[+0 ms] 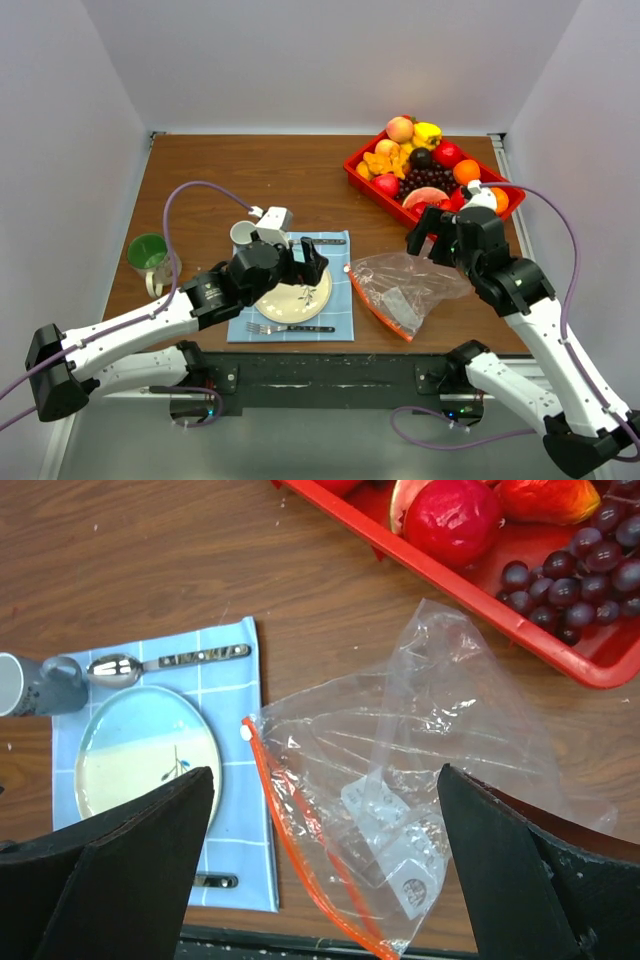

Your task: Place the food in the zip-top bag and seal the zipper

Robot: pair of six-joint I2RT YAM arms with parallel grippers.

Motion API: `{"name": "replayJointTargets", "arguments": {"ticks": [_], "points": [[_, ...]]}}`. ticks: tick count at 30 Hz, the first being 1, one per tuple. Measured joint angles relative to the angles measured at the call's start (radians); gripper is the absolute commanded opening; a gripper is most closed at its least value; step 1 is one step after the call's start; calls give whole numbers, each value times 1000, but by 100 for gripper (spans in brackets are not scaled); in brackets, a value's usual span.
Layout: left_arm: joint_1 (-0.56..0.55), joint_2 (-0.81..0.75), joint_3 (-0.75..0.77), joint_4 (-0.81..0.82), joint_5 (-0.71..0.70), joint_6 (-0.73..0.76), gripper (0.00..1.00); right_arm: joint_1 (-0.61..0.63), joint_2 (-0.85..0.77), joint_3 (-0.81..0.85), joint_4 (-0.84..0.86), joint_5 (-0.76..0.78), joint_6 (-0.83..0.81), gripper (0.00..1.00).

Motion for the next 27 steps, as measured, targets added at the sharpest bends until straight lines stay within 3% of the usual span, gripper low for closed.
{"name": "replayJointTargets", "arguments": {"ticks": [6, 10, 18, 23, 27], "points": [[11, 18, 3, -47, 19, -38, 100, 30, 27, -2, -6, -15, -14, 99], [41, 29, 0, -45, 72, -62, 100, 137, 45, -12, -18, 25, -6, 99], [103, 29, -57, -21, 169, -105, 100, 450, 140, -24, -106, 219, 90, 98], [130, 33, -88, -13, 209, -122, 100, 737, 298, 11, -243, 367, 233, 88], [134, 40, -98, 0, 234, -131, 100, 872, 455, 40, -342, 420, 339, 77]]}}
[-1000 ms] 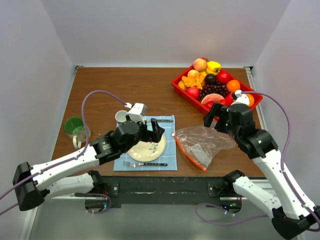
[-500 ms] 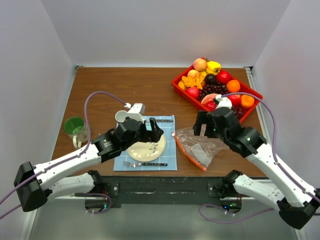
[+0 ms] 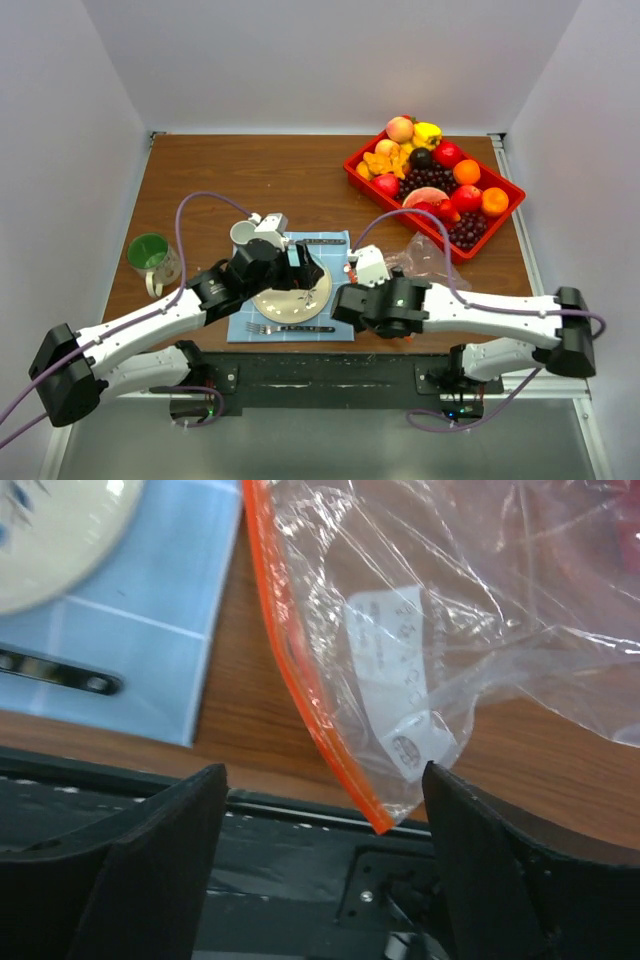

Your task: Place the food in the zip-top bag and seal the zipper

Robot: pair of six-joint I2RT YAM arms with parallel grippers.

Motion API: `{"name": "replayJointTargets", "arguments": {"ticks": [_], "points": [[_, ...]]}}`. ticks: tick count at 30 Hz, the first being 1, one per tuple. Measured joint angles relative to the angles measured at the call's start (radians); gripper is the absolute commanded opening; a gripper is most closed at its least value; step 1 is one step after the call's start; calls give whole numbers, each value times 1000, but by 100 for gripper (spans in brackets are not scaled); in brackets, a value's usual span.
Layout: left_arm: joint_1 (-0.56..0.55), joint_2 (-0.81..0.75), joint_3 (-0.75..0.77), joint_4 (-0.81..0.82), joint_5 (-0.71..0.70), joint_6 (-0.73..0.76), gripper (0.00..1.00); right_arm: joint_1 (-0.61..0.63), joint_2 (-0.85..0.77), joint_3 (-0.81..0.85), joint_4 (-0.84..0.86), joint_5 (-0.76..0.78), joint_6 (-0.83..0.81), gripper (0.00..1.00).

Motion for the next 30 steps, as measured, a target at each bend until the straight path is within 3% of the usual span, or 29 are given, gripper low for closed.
{"name": "replayJointTargets", "arguments": {"ticks": [2, 6, 25, 30], "points": [[1, 2, 0, 2, 10, 0, 100, 18, 49, -8, -24, 7, 26, 65], [4, 2, 0, 11, 21, 0, 100, 21, 65, -53, -26, 8, 34, 52], [29, -10, -20, 31, 56, 0, 100, 16, 313, -77, 38, 19, -11, 45], [29, -13, -29, 34, 63, 0, 100, 6, 370, -77, 24, 48, -6, 34]]}}
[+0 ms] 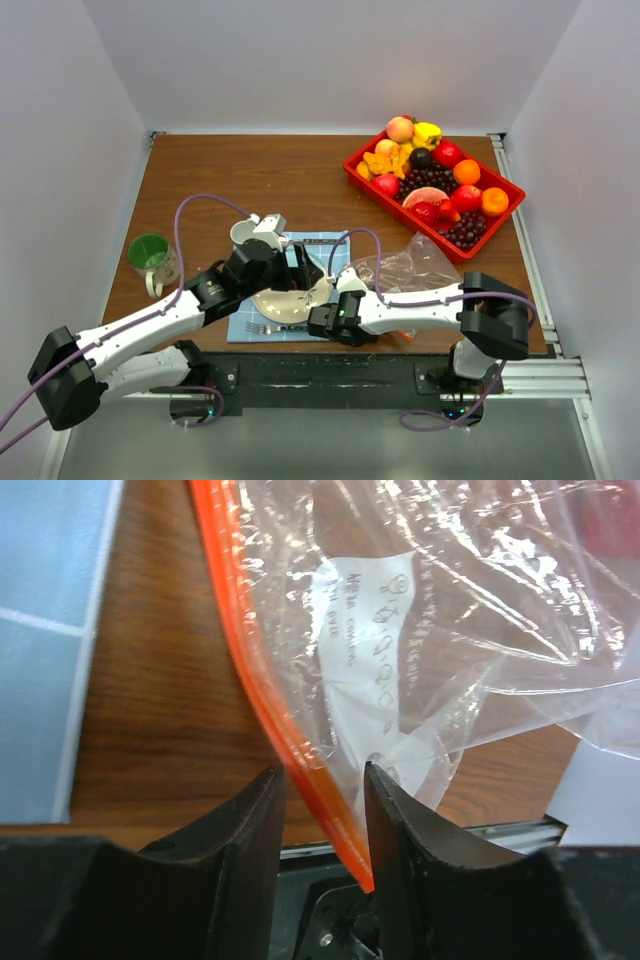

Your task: Place the food in the zip-top bag and seal the zipper

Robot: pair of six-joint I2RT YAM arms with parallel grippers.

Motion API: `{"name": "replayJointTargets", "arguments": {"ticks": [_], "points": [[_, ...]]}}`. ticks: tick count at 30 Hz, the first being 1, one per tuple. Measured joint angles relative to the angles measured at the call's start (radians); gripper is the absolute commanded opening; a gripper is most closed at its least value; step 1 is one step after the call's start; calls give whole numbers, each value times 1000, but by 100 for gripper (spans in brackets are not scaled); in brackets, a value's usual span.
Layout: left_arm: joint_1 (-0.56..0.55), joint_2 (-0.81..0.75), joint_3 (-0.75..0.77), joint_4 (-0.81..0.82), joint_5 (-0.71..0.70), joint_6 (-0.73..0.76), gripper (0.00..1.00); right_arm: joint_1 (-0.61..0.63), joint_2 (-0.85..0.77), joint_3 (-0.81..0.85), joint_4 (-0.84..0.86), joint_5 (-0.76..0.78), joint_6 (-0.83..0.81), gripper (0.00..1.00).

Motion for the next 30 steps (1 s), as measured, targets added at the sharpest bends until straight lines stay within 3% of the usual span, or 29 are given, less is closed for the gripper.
{"name": "replayJointTargets", "arguments": {"ticks": [4, 5, 6, 10, 18, 30], "points": [[0, -12, -8, 4, 1, -1, 100, -10, 1, 4, -25, 38, 12, 14], [0, -15, -10, 4, 1, -2, 100, -13, 1, 8, -37, 50, 18, 2], [0, -19, -14, 6, 2, -5, 100, -16, 0, 14, -48, 54, 19, 0], [3, -40, -41, 30, 25, -8, 95, -32, -56, 53, -55, 72, 16, 0], [6, -53, -52, 124, 80, -10, 84, -133, -356, 151, 42, 78, -51, 0], [6, -24, -40, 282, 153, -26, 79, -166, -371, 217, 171, 69, -107, 0]]}}
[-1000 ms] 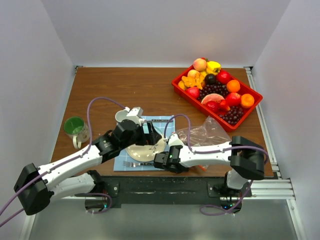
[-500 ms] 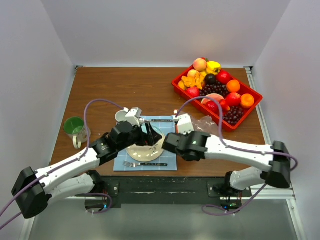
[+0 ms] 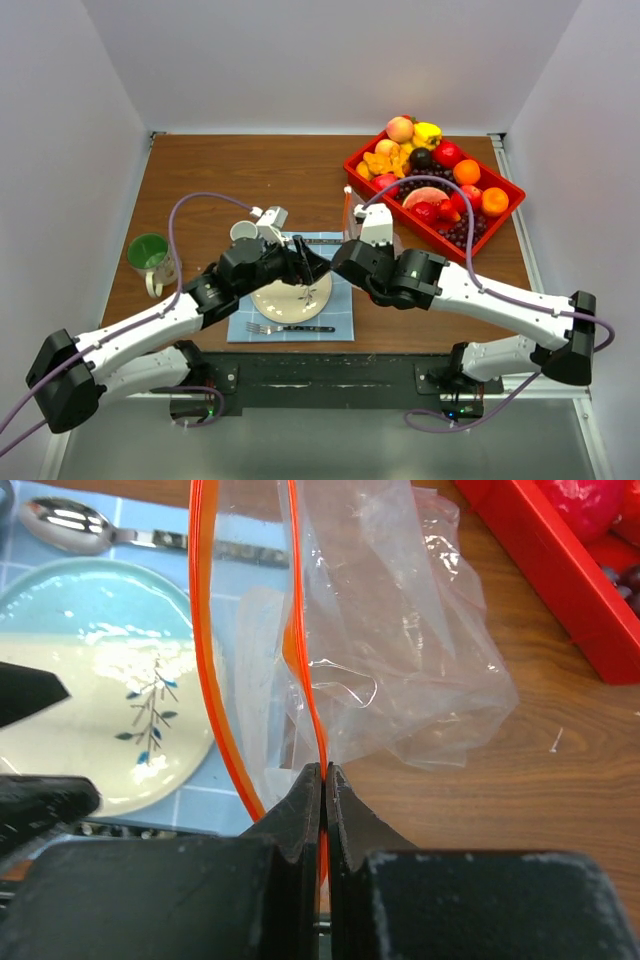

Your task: Place the food in the zip-top bag and seal the zipper

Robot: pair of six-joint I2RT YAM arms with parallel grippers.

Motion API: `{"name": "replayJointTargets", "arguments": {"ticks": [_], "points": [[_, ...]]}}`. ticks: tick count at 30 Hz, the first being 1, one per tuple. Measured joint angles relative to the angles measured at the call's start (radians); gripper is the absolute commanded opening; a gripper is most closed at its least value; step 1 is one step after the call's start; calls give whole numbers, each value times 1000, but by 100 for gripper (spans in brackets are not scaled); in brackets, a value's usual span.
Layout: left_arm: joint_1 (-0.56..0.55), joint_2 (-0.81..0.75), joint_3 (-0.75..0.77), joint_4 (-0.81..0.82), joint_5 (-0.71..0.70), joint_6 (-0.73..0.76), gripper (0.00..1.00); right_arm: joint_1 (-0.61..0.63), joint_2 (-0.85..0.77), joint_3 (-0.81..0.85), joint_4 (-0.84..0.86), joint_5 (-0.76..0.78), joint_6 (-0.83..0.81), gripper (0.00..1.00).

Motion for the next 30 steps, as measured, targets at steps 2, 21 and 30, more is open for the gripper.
{"name": "replayJointTargets", "arguments": {"ticks": [2, 21, 30], "points": [[0, 16, 9, 17, 6, 0, 79, -2, 11, 10, 19, 0, -3, 0], [-3, 299, 311, -132, -238, 101, 0, -37, 58, 58, 67, 0, -19, 0], [-47, 247, 359, -235, -290, 158, 0, -72, -14, 74, 138, -63, -85, 64]]}}
